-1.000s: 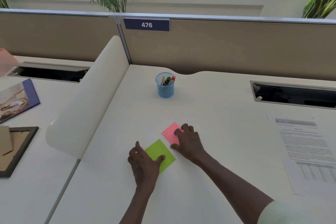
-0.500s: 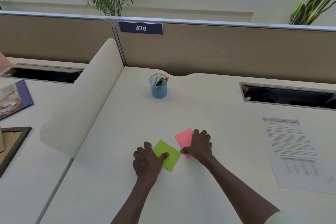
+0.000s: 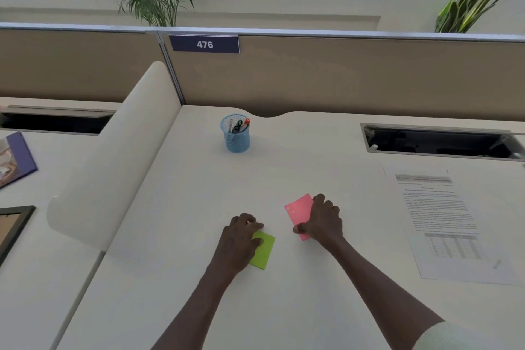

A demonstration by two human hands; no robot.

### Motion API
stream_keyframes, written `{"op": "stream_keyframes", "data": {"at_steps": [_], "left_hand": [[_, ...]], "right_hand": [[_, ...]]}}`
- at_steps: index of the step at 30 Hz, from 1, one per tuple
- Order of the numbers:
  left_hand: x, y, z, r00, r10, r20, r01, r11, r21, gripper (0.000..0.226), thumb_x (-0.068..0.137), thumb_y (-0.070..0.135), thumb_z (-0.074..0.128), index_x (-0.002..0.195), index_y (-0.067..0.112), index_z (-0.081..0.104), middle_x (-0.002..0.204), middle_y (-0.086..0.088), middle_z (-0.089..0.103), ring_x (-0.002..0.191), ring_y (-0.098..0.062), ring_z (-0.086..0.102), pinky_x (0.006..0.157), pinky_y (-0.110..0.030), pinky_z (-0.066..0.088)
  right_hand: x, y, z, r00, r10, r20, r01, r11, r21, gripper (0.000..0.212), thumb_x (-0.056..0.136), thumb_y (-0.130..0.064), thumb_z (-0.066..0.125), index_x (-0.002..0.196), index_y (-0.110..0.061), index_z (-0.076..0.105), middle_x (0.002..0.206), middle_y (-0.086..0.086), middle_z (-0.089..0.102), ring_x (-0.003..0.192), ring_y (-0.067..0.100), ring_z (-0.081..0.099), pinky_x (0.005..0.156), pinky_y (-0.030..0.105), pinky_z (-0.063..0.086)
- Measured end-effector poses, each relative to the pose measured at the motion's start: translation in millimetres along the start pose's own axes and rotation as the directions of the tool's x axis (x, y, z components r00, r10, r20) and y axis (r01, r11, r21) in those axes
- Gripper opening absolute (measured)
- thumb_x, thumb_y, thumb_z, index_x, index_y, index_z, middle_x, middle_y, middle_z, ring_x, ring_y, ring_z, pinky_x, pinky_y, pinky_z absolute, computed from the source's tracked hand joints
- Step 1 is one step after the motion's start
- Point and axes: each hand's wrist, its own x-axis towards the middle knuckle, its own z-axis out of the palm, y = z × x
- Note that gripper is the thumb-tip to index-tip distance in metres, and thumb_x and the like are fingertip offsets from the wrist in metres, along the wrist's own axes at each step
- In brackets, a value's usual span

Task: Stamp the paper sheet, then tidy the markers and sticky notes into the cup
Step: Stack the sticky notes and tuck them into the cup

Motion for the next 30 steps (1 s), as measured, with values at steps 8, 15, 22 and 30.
{"op": "stream_keyframes", "data": {"at_steps": [8, 15, 22, 30], "left_hand": [[-5.0, 6.5, -2.6, 0.967, -0.253, -0.043, 0.25, 0.967, -0.056, 0.024, 0.088, 0.042, 0.063, 0.104, 0.026, 0.066, 0.103, 0.003, 0.062, 0.099, -0.021, 0.06, 0.08, -0.033, 0.045], [-5.3, 19.9, 0.8, 0.886, -0.46, -0.057, 0.447, 0.881, -0.155, 0.032, 0.088, 0.044, 0.064, 0.095, 0.013, 0.068, 0.096, -0.003, 0.07, 0.093, -0.024, 0.064, 0.077, -0.032, 0.046], [-2.7, 36.9, -0.3, 0.841, -0.536, -0.079, 0.49, 0.815, -0.309, 0.02, 0.092, 0.024, 0.059, 0.09, 0.008, 0.071, 0.089, -0.008, 0.072, 0.087, -0.026, 0.067, 0.068, -0.027, 0.043], [-5.4, 54.2, -2.3, 0.793, -0.605, -0.076, 0.5, 0.716, -0.487, 0.026, 0.086, 0.017, 0.062, 0.109, 0.005, 0.067, 0.098, -0.007, 0.071, 0.097, -0.027, 0.065, 0.083, -0.031, 0.048]], "right_hand": [[-4.2, 8.2, -0.9, 1.0, 0.006, -0.021, -0.003, 0.986, 0.165, 0.069, 0.071, -0.024, 0.083, 0.123, -0.009, 0.041, 0.114, 0.013, 0.063, 0.103, 0.033, 0.061, 0.077, 0.037, 0.049], [-10.9, 10.9, 4.3, 0.997, 0.08, 0.014, -0.076, 0.852, 0.519, 0.047, 0.079, -0.014, 0.077, 0.12, -0.007, 0.056, 0.116, 0.014, 0.065, 0.103, 0.031, 0.063, 0.086, 0.045, 0.055], [-28.7, -7.4, 19.1, 0.995, -0.039, 0.094, -0.023, 0.814, 0.58, 0.05, 0.078, -0.022, 0.078, 0.121, -0.01, 0.056, 0.118, 0.012, 0.064, 0.103, 0.028, 0.064, 0.084, 0.044, 0.057], [-37.6, -9.8, 23.4, 0.994, -0.105, 0.013, 0.101, 0.98, 0.174, 0.053, 0.086, -0.029, 0.068, 0.128, -0.004, 0.051, 0.124, 0.015, 0.053, 0.118, 0.031, 0.052, 0.092, 0.035, 0.043]]}}
